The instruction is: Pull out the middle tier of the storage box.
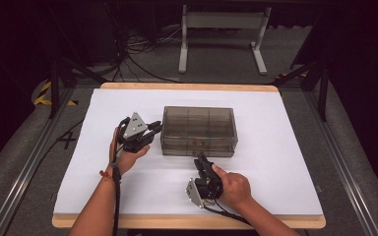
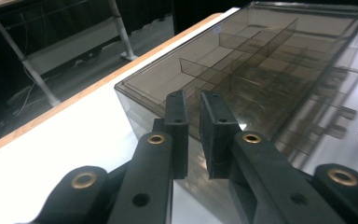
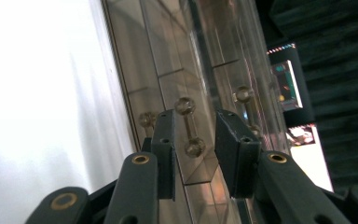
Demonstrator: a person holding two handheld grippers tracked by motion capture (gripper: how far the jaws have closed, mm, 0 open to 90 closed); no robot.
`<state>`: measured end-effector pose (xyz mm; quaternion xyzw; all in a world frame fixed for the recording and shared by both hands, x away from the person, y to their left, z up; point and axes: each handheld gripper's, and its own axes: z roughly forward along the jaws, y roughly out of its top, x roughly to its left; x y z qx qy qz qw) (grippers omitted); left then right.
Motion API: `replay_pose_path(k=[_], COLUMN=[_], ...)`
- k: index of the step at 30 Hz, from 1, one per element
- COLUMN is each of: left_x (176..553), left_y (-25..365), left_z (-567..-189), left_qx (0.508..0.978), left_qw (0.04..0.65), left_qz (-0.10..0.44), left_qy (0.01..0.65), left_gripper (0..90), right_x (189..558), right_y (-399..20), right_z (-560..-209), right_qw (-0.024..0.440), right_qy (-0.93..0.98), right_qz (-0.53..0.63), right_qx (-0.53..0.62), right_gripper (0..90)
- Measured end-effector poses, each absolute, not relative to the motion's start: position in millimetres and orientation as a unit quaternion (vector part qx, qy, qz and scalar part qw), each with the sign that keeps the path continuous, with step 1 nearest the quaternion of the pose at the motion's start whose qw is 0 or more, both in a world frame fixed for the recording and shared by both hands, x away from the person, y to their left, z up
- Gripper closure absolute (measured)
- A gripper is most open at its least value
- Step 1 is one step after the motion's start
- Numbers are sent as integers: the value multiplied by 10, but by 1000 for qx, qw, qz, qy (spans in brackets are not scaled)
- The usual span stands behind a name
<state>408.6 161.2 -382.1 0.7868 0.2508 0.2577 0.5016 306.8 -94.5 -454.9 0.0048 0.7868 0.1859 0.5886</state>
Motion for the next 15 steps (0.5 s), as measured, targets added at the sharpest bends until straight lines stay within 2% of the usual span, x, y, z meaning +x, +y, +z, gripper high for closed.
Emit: replay_pose_path(k=[7, 10, 15], left_x=[3816, 3700, 3667], left_y=[1739, 1730, 1700], left_z=[-3921, -4011, -4134], left_qx=[789, 805, 823], left_qw=[501, 485, 466], left_qz=[263, 250, 233], left_qy=[241, 232, 225], left_gripper=[643, 600, 586], right_x=[2990, 3038, 3105], right_y=[-1204, -1447, -1747], right_z=[-4354, -4229, -4158], right_qw=[534, 484, 449], right_qy=[804, 812, 812], right_qz=[257, 315, 354], right_qx=[42, 79, 118], right_gripper=[680, 654, 645])
